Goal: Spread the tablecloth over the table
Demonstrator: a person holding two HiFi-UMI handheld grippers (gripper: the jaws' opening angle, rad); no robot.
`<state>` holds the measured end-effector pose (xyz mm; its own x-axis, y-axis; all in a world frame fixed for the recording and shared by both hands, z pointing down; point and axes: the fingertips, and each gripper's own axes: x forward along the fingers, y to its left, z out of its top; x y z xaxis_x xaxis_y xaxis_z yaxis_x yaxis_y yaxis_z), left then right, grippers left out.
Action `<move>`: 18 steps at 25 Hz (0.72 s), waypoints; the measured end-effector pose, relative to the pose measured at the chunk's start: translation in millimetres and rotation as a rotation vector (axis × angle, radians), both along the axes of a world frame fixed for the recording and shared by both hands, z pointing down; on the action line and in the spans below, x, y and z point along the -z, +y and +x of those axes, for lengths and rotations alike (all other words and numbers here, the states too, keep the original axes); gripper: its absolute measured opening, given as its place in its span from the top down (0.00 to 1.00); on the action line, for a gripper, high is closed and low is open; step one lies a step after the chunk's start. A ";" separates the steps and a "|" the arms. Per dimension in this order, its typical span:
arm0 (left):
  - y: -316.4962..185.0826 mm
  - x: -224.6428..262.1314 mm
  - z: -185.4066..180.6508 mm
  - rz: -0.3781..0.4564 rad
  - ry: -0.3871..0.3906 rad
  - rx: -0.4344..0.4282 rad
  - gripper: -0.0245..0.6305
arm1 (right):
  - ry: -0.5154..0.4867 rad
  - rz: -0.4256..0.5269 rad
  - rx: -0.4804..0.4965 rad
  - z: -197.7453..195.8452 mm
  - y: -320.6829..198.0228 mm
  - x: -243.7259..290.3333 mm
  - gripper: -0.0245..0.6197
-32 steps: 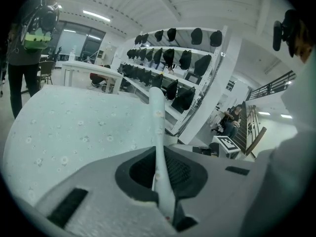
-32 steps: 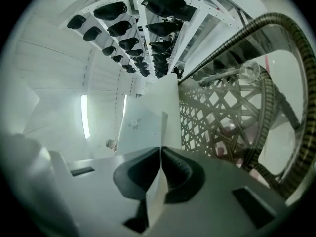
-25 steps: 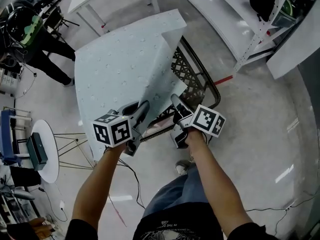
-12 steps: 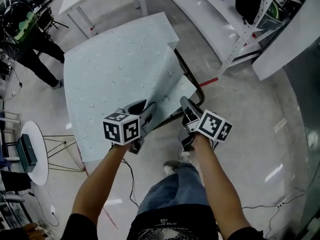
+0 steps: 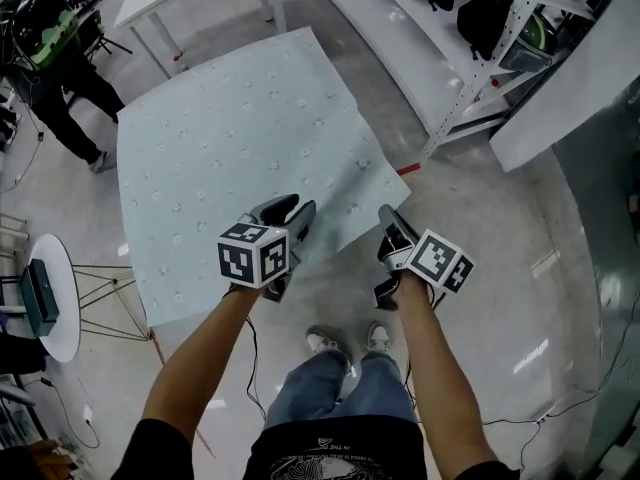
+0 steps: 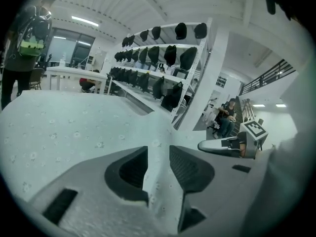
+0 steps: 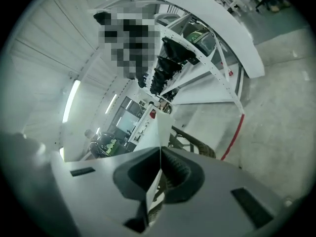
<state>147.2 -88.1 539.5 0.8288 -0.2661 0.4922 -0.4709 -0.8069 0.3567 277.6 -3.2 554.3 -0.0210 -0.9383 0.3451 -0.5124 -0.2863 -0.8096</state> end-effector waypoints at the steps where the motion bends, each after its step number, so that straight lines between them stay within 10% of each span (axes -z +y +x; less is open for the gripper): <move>1: 3.3 -1.0 3.5 0.006 -0.006 0.000 0.74 | -0.005 -0.010 -0.002 5.4 4.8 -3.6 0.95; 18: 47.6 -20.1 4.5 0.053 -0.068 0.127 0.72 | 0.028 -0.162 0.135 33.2 34.3 -92.3 0.95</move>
<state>151.7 -40.5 559.5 0.7523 -0.3936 0.5283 -0.5917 -0.7563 0.2791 310.8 31.1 646.6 -0.1311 -0.8600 0.4932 -0.5768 -0.3385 -0.7434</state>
